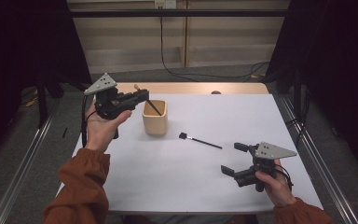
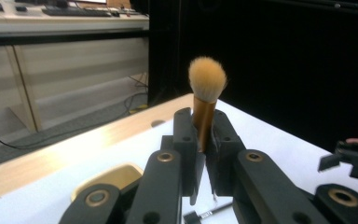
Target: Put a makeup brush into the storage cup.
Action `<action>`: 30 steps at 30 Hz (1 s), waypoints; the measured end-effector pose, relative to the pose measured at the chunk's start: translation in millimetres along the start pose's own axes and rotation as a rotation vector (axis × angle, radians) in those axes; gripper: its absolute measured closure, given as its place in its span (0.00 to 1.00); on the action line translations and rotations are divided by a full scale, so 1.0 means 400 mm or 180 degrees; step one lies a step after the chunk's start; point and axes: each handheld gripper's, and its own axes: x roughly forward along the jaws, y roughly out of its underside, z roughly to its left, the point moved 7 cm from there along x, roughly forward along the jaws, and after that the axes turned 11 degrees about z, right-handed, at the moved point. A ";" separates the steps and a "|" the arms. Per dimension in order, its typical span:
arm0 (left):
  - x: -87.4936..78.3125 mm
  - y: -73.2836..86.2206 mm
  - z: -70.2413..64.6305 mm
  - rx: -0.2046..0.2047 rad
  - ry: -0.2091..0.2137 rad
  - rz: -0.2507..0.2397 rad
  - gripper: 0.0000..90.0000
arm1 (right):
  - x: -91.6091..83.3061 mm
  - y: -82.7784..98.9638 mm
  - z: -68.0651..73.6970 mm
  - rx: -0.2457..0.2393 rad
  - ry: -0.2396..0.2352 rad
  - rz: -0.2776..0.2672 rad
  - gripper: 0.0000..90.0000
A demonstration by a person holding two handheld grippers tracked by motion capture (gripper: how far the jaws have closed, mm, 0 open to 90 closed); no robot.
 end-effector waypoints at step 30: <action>0.098 0.031 0.090 -0.0077 -0.0258 0.0235 0.93 | 0.007 0.004 0.004 0.0004 -0.0008 0.0027 0.00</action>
